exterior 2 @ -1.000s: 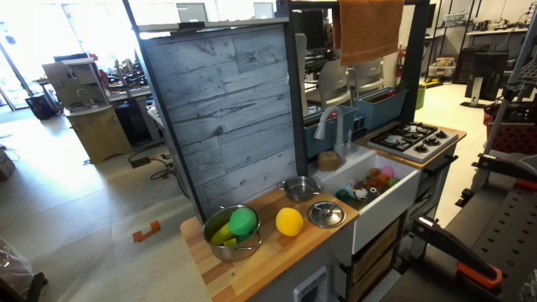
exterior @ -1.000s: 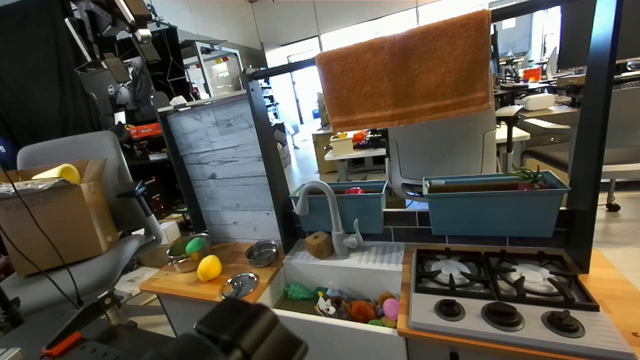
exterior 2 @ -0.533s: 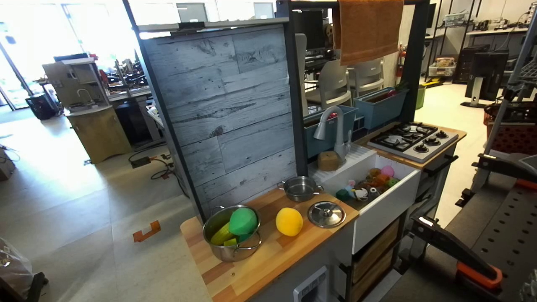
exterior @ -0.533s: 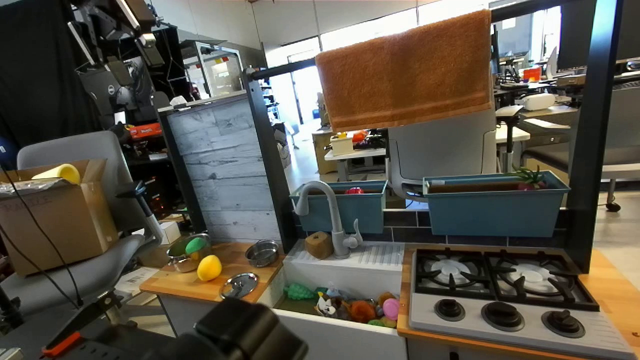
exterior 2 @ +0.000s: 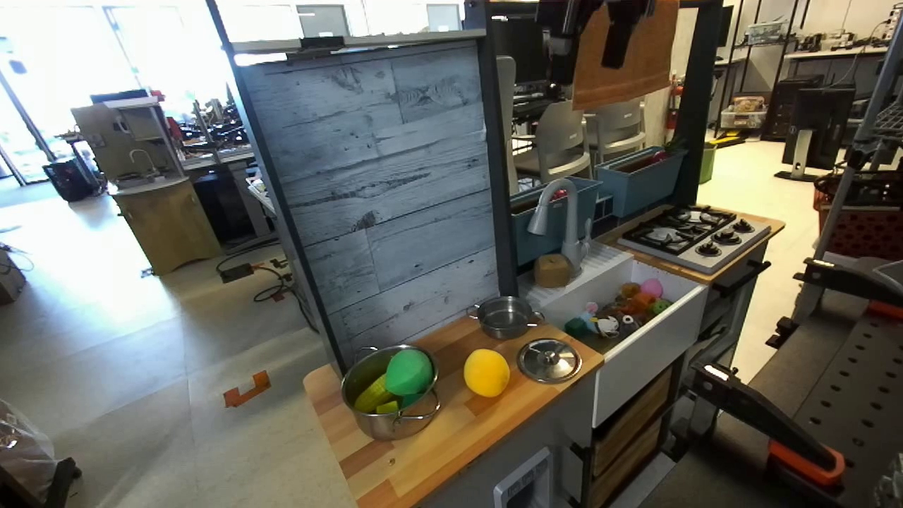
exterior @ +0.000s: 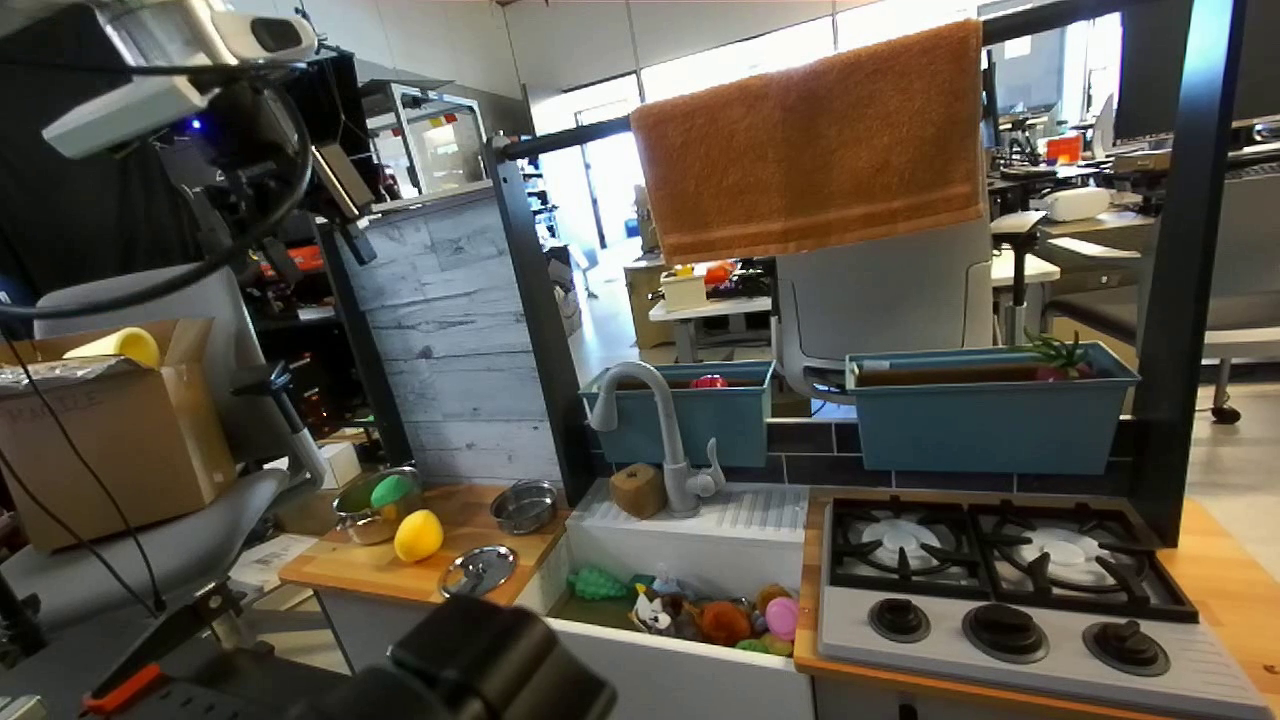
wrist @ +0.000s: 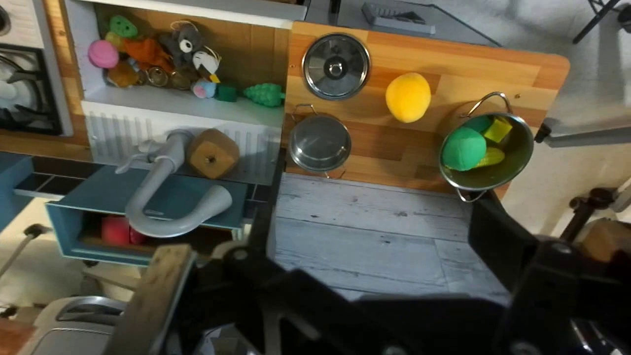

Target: Put the yellow plush toy in the sink.

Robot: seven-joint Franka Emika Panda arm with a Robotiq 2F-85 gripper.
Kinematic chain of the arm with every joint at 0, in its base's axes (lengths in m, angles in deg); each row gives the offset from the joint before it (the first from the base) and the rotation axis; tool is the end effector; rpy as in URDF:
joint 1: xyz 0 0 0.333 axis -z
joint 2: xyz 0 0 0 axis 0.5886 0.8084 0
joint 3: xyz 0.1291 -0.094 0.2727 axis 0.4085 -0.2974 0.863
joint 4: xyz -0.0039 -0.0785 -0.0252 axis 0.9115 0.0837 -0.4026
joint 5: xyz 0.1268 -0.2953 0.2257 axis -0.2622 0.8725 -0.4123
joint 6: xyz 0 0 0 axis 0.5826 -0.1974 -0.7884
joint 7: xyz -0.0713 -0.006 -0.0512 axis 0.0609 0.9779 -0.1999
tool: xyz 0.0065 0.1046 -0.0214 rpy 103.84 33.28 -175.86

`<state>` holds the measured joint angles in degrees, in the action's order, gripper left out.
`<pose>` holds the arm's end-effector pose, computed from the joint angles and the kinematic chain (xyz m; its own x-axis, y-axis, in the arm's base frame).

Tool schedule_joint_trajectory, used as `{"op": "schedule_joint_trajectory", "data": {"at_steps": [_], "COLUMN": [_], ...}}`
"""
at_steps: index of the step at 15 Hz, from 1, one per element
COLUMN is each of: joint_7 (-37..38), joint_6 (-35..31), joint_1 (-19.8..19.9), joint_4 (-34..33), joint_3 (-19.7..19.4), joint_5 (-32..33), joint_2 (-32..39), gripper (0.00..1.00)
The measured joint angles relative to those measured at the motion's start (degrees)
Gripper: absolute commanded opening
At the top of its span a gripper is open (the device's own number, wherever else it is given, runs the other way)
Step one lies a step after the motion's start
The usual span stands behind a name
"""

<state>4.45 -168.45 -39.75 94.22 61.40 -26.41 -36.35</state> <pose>0.4882 0.1079 0.3760 0.9522 0.1955 0.2349 0.1809 -0.9800 0.0823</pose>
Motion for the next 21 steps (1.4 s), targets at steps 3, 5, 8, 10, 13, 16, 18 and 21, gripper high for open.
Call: {"op": "schedule_joint_trajectory", "data": {"at_steps": [3,5,8,10,13,16,18,21], "joint_7": [-2.4,-3.5,-3.6,-3.6,-3.8,-4.2,-4.0,-3.4], "joint_6": [-3.3,-4.3,-4.3,-4.3,-4.3,-4.1,-3.9,-1.9], "joint_1": [-1.3,-2.1,-3.1,-3.6,-4.5,-5.8,-7.2,-9.9], "joint_4": [-0.6,-1.7,-4.8,-7.4,-11.5,-15.6,-18.2,-21.9], "joint_3": [0.0,0.1,0.1,0.0,-0.2,-0.6,-1.4,-3.3], "joint_5": [0.2,0.6,2.5,3.8,5.1,5.6,6.3,7.6], "joint_2": [5.2,8.1,12.9,16.3,21.5,26.7,30.1,35.1], "gripper": [1.0,1.0,1.0,1.0,1.0,1.0,1.0,1.0]}}
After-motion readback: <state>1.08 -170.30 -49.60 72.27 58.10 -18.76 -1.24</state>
